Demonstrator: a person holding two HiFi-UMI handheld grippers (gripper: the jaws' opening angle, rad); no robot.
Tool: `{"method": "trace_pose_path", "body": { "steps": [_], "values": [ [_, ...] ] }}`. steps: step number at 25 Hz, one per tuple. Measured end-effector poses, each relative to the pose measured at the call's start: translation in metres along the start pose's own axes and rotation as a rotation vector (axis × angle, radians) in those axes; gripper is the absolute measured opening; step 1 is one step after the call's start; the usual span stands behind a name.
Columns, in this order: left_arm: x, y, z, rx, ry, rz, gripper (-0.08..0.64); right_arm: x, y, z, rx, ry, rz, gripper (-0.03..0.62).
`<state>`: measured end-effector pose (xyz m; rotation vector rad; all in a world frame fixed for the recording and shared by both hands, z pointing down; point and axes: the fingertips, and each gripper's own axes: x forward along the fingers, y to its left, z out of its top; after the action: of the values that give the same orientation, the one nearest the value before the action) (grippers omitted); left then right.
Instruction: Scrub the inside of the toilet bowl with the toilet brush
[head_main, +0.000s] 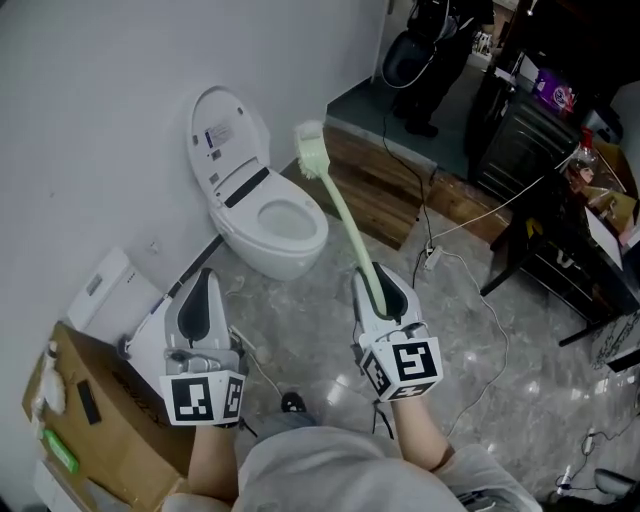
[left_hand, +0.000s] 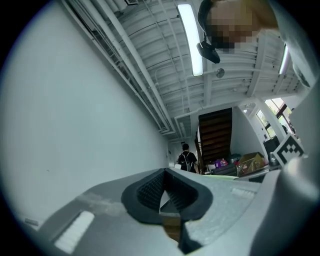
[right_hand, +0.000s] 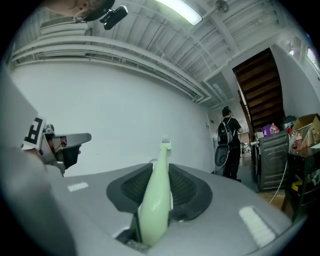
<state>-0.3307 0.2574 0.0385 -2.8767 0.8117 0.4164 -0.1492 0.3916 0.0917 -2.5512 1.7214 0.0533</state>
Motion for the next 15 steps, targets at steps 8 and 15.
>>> {"method": "trace_pose_path", "body": {
  "steps": [8,15],
  "values": [
    [0.043,0.05,-0.013,0.018,-0.007,-0.015,0.005,0.063,0.016,-0.002,0.004,-0.03,-0.009,0.101],
    [0.071,0.072,-0.035,-0.017,0.023,-0.027,0.005,0.093,0.015,-0.013,0.013,-0.009,-0.03,0.101]
  ]
}}
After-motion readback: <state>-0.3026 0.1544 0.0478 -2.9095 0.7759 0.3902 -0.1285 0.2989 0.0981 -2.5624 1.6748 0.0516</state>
